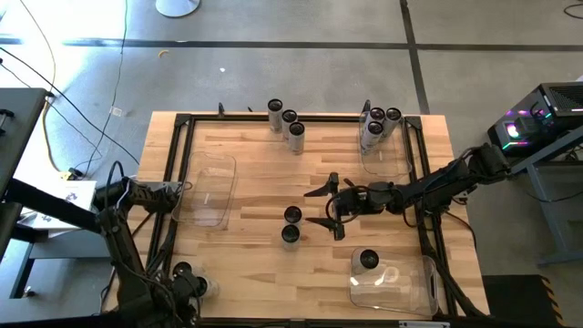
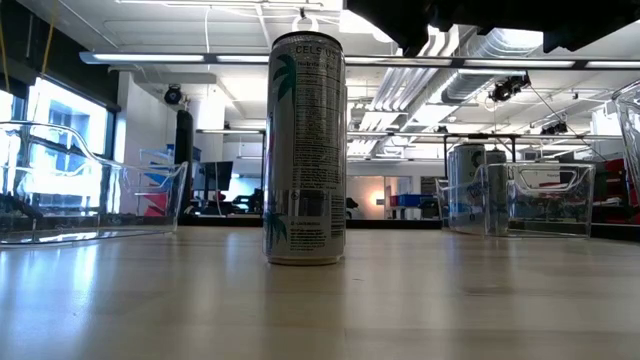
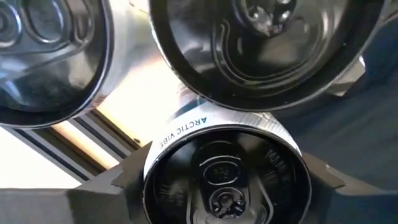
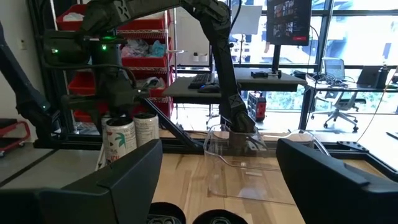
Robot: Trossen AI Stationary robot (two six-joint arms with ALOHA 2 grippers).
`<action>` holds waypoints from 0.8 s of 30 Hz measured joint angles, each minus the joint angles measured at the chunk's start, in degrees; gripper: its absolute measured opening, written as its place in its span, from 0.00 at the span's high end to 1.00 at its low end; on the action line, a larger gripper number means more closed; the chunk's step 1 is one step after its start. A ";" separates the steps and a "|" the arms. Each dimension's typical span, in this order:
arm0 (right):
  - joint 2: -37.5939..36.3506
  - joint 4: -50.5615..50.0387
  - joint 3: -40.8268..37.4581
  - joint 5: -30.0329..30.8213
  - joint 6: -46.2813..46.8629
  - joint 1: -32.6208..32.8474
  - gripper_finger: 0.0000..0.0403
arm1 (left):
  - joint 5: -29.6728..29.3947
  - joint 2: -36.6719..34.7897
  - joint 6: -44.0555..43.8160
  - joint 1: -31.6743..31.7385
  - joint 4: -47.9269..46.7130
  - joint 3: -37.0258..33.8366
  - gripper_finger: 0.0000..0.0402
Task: Sort soda cans
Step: Put the white-blue soda can into the top transparent bin
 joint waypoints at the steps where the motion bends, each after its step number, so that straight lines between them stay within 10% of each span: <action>1: 0.00 0.01 0.00 0.00 0.00 0.00 0.23 | 0.25 -0.01 0.58 0.16 0.02 0.00 0.40; 16: 0.00 -2.50 0.00 -0.05 0.15 -0.02 0.23 | 1.12 -11.31 6.91 9.99 16.12 0.00 0.40; 24: -10.03 -12.73 -0.02 -0.37 0.04 1.87 0.23 | -0.19 -15.87 28.04 21.85 17.78 2.66 0.40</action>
